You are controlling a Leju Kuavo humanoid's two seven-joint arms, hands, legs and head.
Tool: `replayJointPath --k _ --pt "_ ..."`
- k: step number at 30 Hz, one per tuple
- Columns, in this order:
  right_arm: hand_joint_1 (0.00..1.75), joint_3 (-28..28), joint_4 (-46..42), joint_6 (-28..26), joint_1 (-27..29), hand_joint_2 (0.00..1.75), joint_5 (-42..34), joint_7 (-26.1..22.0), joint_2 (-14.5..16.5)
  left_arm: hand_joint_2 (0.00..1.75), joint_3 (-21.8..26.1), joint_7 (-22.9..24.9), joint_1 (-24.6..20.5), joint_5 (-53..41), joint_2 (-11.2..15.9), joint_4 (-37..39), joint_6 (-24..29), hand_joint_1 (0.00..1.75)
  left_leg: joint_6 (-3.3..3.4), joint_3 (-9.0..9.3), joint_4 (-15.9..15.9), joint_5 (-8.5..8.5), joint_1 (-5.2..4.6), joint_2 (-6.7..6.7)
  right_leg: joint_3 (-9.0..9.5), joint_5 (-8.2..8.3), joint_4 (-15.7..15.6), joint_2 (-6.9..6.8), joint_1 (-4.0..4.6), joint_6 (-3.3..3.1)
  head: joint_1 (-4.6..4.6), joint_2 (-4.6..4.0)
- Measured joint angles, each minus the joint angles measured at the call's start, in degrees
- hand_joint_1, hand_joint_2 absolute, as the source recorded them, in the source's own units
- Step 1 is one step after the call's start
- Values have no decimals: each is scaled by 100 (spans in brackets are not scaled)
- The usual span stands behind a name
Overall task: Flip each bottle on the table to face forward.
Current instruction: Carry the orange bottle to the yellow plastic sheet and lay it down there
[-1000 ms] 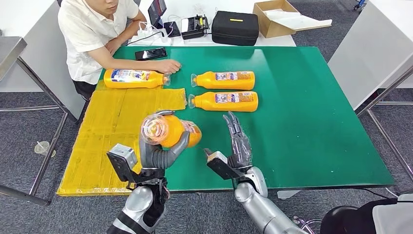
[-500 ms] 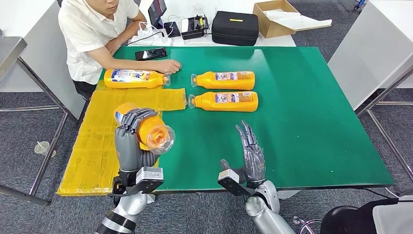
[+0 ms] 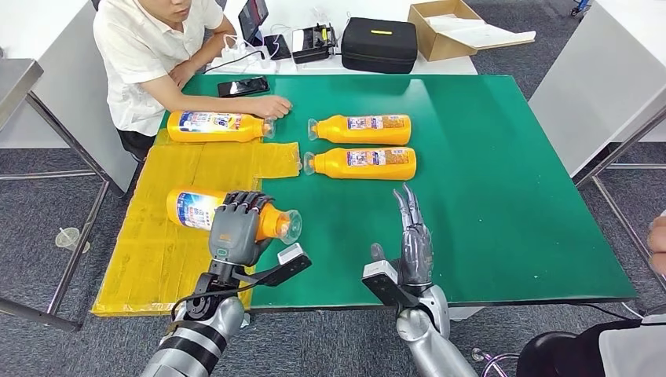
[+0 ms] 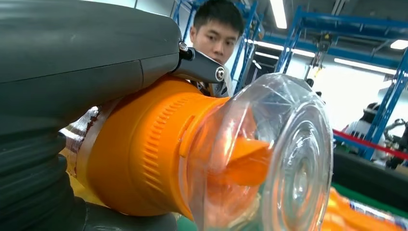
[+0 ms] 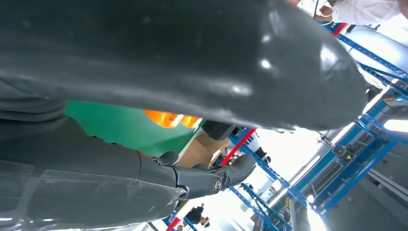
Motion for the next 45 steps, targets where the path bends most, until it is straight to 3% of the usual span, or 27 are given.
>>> replayJointPath --k 5,7,8,11,12,13,15,16,17,19,20,24,32,45 --pt "0 1 -62 96 -2 0 -82 0 7 175 -91 442 -229 -186 28 460 -246 175 0 -1 -1 -1 0 -1 -1 -1 0 0 0 -1 0 0" --pt "0 2 -120 191 -6 0 -154 0 27 175 -159 673 -375 -267 46 753 -344 166 -1 -1 -1 0 1 0 -1 0 0 0 1 0 -1 0" --pt "0 2 -151 241 -8 0 -183 0 43 175 -189 773 -451 -299 52 904 -399 143 -1 0 -1 0 1 0 0 0 0 0 1 0 -1 0" --pt "0 2 -228 390 -13 0 -220 0 97 175 -262 1038 -651 -355 59 1323 -653 36 -1 0 -1 2 2 0 0 1 0 0 1 0 -1 0" --pt "0 2 -245 438 -13 0 -220 0 113 175 -277 1123 -707 -370 59 1444 -768 21 -1 0 -1 2 2 0 0 1 0 0 1 0 -1 0" --pt "0 2 -257 489 -13 0 -221 0 127 175 -288 1201 -762 -387 59 1550 -899 20 -1 0 0 2 2 0 0 1 1 0 1 0 -1 0" --pt "0 1 -269 586 -14 0 -241 0 149 175 -315 1343 -880 -403 57 1745 -1210 43 -1 0 0 2 1 -1 0 1 1 0 0 0 0 0" --pt "0 0 -271 624 -15 0 -261 0 157 175 -331 1408 -937 -407 56 1828 -1358 45 -1 -1 0 2 1 -1 0 1 1 0 0 0 0 0" --pt "0 -2 -272 662 -16 0 -291 0 166 175 -351 1478 -992 -419 55 1904 -1487 41 -1 -1 0 2 1 -1 0 1 1 0 0 0 0 0" --pt "0 -9 -272 728 -21 0 -352 0 179 175 -383 1617 -1084 -452 54 2028 -1652 10 -1 -1 0 2 1 -1 0 0 1 0 0 0 -1 0" --pt "0 -15 -272 761 -26 0 -384 0 184 175 -393 1679 -1128 -468 52 2085 -1705 3 -1 -1 0 2 1 -1 0 0 1 0 0 0 0 0" --pt "0 -37 -272 840 -46 175 -497 0 192 175 -399 1729 -1281 -438 38 2257 -1869 0 -1 0 -1 1 1 -1 2 0 1 0 1 0 0 0" --pt "0 -46 -272 855 -53 175 -751 0 187 175 -370 931 -1414 162 -25 2379 -2461 0 -1 4 0 2 1 -5 9 0 1 -1 0 0 1 0" --pt "0 -44 -270 865 -81 175 -849 0 178 175 -365 594 -1453 382 -39 2426 -2681 0 -1 4 -1 2 1 -6 8 0 1 -1 1 0 1 0"
